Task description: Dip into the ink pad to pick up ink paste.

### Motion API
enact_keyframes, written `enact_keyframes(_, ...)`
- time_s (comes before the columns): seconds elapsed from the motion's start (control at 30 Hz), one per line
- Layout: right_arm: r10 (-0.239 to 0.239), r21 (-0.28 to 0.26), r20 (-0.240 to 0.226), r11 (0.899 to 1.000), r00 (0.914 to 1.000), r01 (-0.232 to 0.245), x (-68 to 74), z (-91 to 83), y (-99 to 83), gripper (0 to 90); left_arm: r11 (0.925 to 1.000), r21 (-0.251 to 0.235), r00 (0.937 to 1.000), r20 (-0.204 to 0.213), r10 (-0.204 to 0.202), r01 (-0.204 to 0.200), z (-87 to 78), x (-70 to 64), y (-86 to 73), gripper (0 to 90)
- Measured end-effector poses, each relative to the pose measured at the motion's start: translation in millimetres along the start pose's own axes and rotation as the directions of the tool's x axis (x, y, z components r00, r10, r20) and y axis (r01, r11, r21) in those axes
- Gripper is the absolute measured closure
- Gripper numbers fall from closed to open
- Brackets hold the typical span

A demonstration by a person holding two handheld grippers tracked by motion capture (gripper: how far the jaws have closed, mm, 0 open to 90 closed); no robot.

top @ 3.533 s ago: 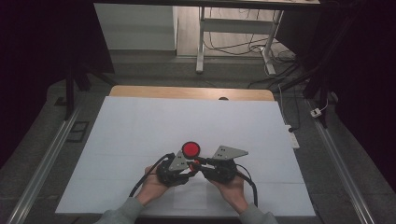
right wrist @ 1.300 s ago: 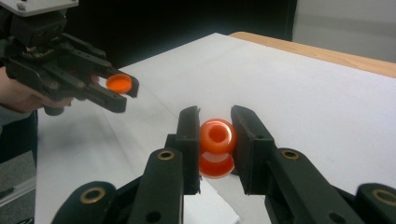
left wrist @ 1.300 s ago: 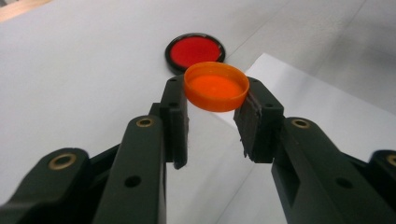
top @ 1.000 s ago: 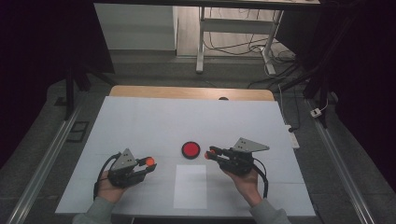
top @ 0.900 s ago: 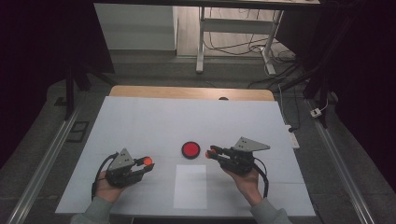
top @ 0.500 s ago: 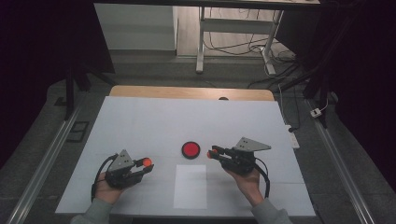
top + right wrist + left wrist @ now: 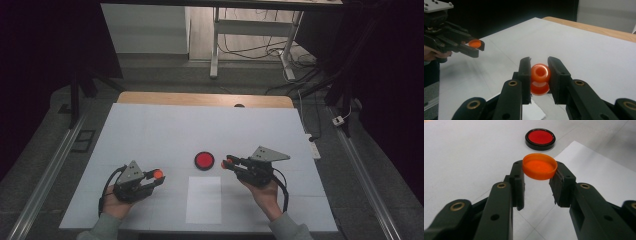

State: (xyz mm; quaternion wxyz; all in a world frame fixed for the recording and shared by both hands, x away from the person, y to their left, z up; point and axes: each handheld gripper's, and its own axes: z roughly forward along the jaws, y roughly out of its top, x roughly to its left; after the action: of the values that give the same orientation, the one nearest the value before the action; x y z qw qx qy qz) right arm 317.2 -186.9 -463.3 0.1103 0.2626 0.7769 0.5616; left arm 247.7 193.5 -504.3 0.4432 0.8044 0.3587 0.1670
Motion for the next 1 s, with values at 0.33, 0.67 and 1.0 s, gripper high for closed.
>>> enact_keyframes(0.33,-0.002,0.004,0.003,1.000,1.0000,0.002,-2.1,5.4,3.2,72.6,1.0000,0.000,1.0000,-0.005,-0.004,0.004,-3.3,-0.1,-3.0,64.9)
enact_keyframes(0.67,-0.002,0.027,0.016,1.000,0.9999,0.002,-8.9,23.2,8.2,72.6,0.9999,0.001,0.9998,-0.010,-0.015,0.015,-6.3,2.6,-5.8,64.9)
enact_keyframes(1.0,0.010,0.042,0.007,0.999,0.9999,-0.010,-13.9,45.3,12.4,72.6,0.9999,0.010,1.0000,0.003,-0.007,0.007,-2.6,1.2,-4.7,64.9)
